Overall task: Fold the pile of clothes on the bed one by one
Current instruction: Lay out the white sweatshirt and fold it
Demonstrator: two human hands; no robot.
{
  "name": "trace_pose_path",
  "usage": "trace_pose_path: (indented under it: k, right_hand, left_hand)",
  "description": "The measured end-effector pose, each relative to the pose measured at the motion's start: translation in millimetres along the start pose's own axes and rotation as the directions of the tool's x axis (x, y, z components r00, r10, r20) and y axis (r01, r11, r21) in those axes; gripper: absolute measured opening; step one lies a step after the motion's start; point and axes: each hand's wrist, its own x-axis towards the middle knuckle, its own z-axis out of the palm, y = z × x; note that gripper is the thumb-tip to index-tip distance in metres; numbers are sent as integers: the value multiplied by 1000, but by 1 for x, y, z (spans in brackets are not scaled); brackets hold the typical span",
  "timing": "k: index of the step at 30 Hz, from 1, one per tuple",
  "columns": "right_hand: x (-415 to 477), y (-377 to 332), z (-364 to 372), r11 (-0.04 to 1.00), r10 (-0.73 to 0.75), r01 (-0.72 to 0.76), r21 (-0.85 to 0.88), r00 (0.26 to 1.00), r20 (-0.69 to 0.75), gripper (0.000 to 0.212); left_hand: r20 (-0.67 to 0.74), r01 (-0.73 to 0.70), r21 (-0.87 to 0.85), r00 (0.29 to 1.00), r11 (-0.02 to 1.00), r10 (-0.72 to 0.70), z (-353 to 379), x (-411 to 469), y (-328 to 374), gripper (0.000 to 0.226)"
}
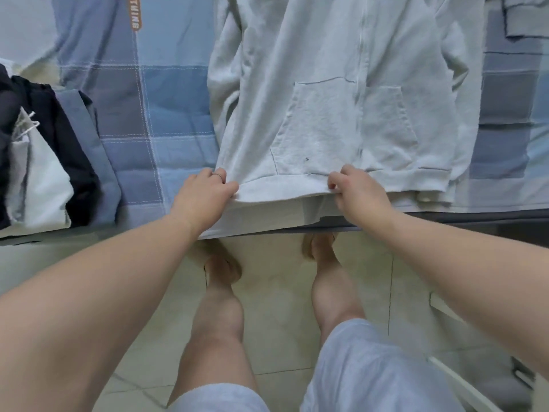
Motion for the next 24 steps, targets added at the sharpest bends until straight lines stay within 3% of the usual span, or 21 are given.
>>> trace_pose_path:
  k: [5, 9, 12, 14, 16, 18, 21, 24]
  right_hand:
    - [0, -52, 22, 986, 160, -158, 55, 987, -35, 20]
    - [5, -78, 45, 962, 273, -273, 5, 962, 30, 23]
    - [12, -88, 53, 935, 353, -354, -29, 917, 186, 29]
    - [21, -94, 51, 937, 342, -347, -40, 887, 309, 30]
    - [35, -101, 46, 945, 293, -322, 49, 906, 306, 27]
    - [53, -106, 37, 931, 249, -281, 231, 955, 159, 28]
    - [87, -112, 21, 931, 176, -130, 342, 979, -106, 44]
    - [131, -110, 4, 941, 142, -86, 328, 978, -151, 62]
  left_hand:
    - [53, -43, 122, 998, 992, 37, 3, -14, -37, 38]
    - [106, -146, 173, 986, 974, 129, 13, -24, -57, 49]
    - [207, -134, 36, 970, 990, 124, 19, -23, -63, 33]
    - [176, 3, -204, 984, 979, 34, 24, -17, -67, 21]
    - [115, 246, -515, 969, 821, -218, 21, -2, -70, 28]
    - [164, 406, -737, 883, 540, -441, 12, 22, -74, 40]
    - [251, 424, -865, 829, 269, -499, -6, 64, -78, 55]
    - [293, 372, -927, 796, 47, -529, -21, 104, -79, 53]
